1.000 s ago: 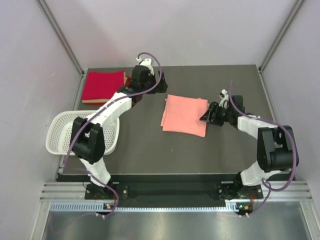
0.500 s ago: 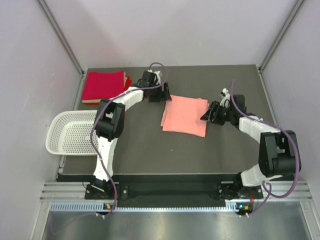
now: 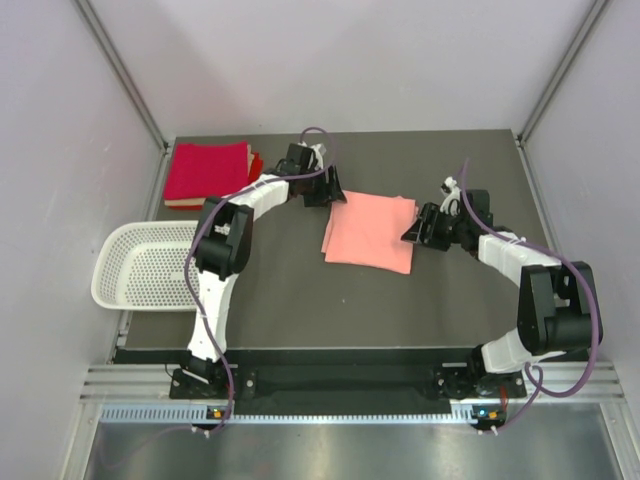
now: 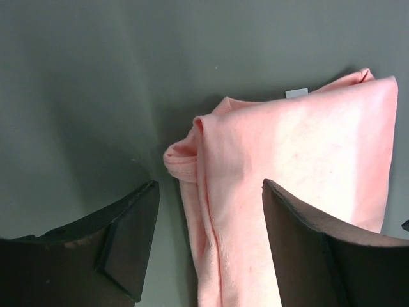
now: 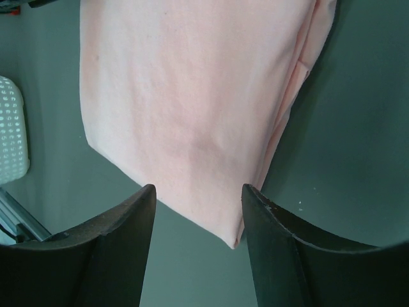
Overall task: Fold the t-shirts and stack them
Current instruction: Neatly place the folded tshirt to the corner
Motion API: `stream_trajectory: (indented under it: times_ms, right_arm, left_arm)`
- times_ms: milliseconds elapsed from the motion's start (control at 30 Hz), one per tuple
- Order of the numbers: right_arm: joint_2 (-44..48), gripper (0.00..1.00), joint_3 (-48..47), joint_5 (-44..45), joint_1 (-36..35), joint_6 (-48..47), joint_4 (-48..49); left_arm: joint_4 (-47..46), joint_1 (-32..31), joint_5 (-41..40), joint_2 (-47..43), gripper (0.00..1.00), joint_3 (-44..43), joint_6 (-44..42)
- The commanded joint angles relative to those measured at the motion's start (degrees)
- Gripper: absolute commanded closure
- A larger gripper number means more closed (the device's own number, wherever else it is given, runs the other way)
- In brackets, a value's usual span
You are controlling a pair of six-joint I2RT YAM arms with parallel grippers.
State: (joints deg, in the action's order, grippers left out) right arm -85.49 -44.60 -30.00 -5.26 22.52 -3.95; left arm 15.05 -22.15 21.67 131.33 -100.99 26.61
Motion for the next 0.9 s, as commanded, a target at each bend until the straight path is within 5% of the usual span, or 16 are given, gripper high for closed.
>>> stream_trajectory:
  times_ms: [0,367,533,600,867]
  right_arm:
    - [0.86,0.43,-0.14,-0.15,-0.63,-0.99,1.75]
    - [1.03,0.44,-0.23,-0.32,-0.63,-0.99,2.01]
    - [0.59,0.44,0.13,-0.85,-0.63,-0.64,2.63]
    - [0.85,0.44,0.13,-0.94,-0.63,-0.73,2.63]
    - [2.35,0.44,1.18,0.38,-0.54,-0.55,2.54]
  left_arm:
    - [0.42,0.18,1.36,1.64,0.30,-0.87,1.07]
    - [4.55,-0.79,0.92,6.66,0.48,-5.27,1.25]
    - [6.64,-1.66,1.27,5.87,1.00,-7.72,0.99]
    - [9.81,-2.45,-0.39,4.91,1.00,-11.59,0.11]
    - [16.84,-13.17,-28.41,-3.97,1.00,-10.63,3.79]
